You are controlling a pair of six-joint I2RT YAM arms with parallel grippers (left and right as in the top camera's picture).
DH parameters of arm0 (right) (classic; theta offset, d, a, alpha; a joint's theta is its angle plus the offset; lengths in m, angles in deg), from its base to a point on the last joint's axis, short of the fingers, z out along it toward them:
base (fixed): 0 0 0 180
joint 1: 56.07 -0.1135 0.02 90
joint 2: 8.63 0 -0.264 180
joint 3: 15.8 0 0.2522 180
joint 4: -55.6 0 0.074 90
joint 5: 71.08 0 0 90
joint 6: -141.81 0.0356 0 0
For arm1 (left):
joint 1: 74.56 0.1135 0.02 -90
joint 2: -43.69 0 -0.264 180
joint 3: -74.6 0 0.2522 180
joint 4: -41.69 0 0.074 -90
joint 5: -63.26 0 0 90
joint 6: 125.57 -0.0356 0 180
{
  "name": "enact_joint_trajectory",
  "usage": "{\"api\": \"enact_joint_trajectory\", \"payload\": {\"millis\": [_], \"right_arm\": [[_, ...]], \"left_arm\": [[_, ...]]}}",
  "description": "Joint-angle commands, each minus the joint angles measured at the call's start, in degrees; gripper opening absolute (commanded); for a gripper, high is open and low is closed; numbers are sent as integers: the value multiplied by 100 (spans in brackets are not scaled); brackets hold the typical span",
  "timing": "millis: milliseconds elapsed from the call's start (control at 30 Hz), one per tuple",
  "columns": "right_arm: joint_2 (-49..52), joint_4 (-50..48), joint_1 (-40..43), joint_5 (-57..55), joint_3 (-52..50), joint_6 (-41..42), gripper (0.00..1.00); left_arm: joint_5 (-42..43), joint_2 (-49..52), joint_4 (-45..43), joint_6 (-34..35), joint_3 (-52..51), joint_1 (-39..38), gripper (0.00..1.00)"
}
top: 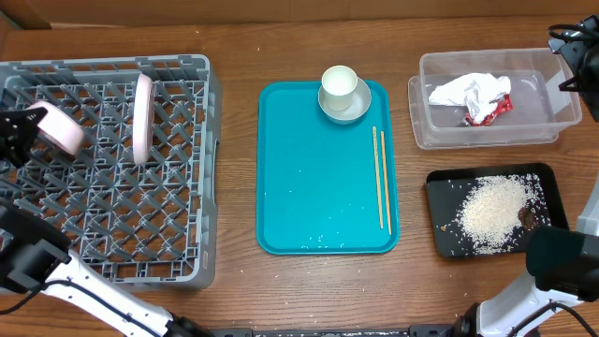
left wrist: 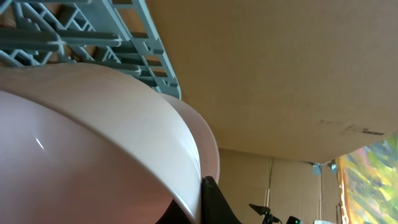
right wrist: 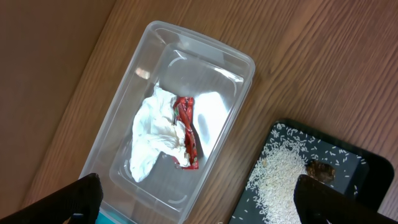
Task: Sort waste into correct bins and load items into the dishwasher
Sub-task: 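Lower the bowl into the rack beside the pink plate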
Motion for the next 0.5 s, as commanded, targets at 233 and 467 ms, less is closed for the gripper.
{"api": "enact_joint_trajectory", "payload": {"millis": [233, 467], "right_arm": [[-87, -22, -4, -52, 83, 20, 100], [-87, -22, -4, -52, 83, 20, 100]], "left_arm": [[-601, 116, 37, -103, -87, -33, 4], [-448, 116, 39, -188, -525, -201, 4]]}}
